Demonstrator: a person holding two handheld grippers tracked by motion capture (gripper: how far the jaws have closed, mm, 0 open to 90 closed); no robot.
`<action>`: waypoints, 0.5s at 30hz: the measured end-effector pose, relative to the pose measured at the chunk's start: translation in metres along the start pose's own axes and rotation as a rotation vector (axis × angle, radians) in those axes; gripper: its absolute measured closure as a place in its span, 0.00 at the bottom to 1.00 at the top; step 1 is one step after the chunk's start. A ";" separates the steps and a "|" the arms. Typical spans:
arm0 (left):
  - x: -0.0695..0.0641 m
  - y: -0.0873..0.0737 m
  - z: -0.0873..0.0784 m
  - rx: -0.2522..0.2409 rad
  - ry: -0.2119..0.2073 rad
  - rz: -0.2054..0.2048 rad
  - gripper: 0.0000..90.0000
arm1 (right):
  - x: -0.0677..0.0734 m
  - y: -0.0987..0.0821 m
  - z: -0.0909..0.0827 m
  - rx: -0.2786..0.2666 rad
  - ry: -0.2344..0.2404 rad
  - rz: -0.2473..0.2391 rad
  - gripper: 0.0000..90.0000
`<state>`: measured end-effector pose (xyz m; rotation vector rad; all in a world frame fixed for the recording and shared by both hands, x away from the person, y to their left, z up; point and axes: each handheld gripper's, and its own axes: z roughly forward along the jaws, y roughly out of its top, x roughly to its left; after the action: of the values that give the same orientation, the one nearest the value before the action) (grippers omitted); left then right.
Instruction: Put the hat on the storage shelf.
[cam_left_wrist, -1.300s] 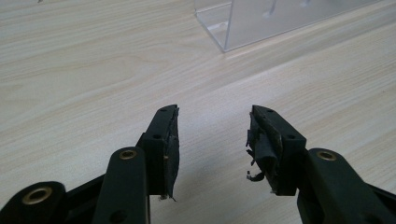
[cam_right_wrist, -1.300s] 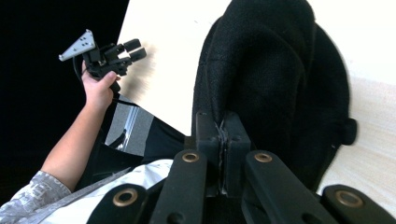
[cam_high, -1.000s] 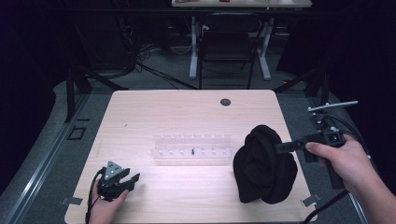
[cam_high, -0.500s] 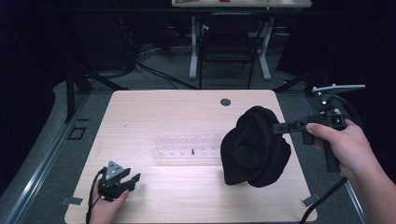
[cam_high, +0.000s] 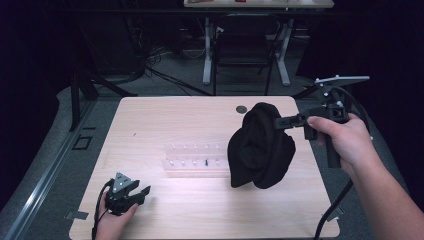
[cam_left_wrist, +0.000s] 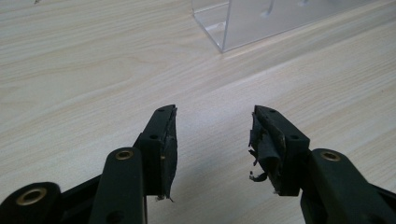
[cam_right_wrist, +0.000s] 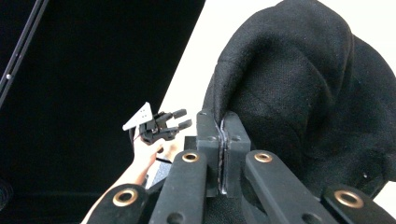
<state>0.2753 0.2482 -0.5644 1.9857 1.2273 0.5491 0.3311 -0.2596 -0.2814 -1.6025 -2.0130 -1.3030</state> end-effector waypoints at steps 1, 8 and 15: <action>0.000 0.000 0.000 0.002 -0.001 0.002 0.56 | 0.000 0.001 0.002 -0.001 0.000 -0.002 0.98; 0.000 0.000 0.001 0.002 -0.001 0.001 0.54 | 0.003 0.011 0.019 -0.014 0.001 0.006 0.98; 0.001 0.000 0.000 0.006 -0.008 -0.001 0.54 | 0.004 0.020 0.032 -0.021 0.006 0.013 0.98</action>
<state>0.2761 0.2486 -0.5645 1.9904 1.2268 0.5368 0.3569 -0.2328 -0.2868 -1.6168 -1.9886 -1.3269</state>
